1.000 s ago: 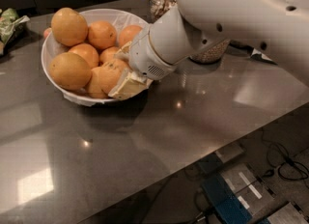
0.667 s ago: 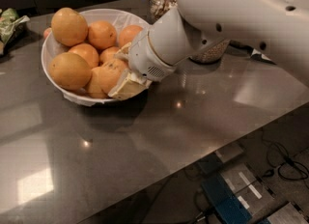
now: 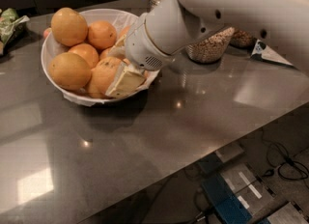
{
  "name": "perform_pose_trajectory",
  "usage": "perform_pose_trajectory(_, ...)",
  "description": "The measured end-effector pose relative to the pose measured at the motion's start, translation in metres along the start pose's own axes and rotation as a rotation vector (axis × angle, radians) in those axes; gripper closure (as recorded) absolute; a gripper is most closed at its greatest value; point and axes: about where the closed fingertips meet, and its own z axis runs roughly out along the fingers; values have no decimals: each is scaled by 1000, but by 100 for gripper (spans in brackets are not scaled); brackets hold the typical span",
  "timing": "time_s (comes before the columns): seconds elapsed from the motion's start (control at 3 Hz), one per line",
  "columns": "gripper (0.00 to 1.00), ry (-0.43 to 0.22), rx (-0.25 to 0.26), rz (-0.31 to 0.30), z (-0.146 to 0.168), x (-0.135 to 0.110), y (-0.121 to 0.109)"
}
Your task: Pick orange from white bowl
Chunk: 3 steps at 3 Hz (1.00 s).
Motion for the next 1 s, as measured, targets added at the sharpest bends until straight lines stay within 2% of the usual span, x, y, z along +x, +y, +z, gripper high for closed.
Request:
perform_pose_trajectory(0.33, 100, -13, 45, -69, -21, -23, -20)
perform_pose_trajectory(0.67, 100, -27, 85, -95, -34, -34, -33)
perform_pose_trajectory(1.0, 100, -27, 86, -95, -35, -34, -33)
